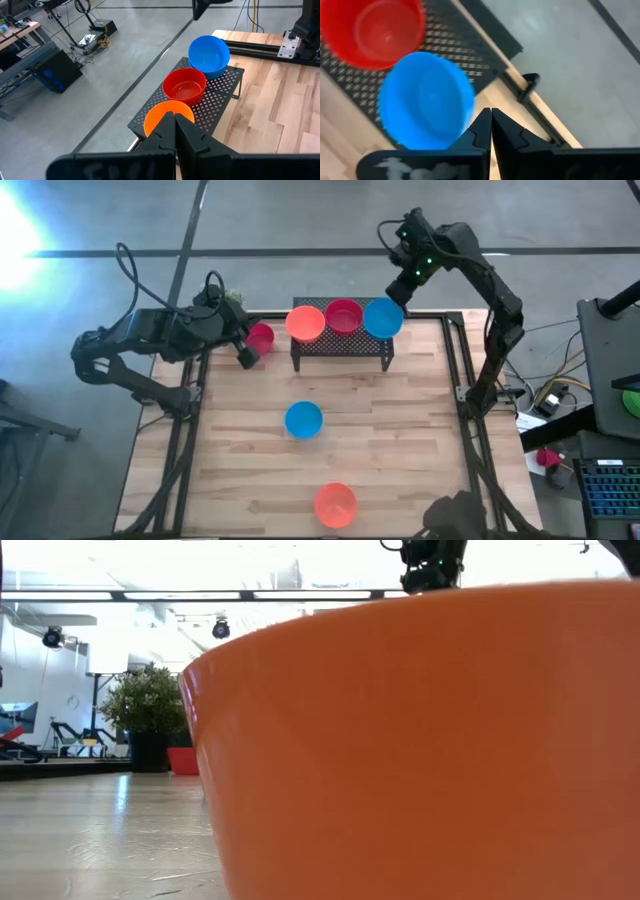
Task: Pick & Place Mini bowls
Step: Stack the bottom blue bowl on top of the blue bowl on the shelf
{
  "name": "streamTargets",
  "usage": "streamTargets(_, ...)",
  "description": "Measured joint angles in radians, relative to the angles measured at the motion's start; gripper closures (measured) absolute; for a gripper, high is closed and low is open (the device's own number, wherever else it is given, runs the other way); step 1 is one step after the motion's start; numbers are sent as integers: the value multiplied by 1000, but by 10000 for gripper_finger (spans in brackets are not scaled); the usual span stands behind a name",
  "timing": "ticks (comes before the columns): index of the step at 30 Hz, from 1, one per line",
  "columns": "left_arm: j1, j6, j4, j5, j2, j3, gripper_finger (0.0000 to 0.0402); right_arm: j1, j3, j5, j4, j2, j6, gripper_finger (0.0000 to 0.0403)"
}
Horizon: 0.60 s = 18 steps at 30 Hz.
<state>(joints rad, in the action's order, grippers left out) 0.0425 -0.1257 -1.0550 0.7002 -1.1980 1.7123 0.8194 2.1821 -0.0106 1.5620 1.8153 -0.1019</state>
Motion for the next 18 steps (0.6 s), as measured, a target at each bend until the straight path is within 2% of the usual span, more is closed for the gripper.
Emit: streamTargets(18, 0, -8, 0, 0, 0, 0, 402, -31, -204, 19, -64, 2, -32, 394)
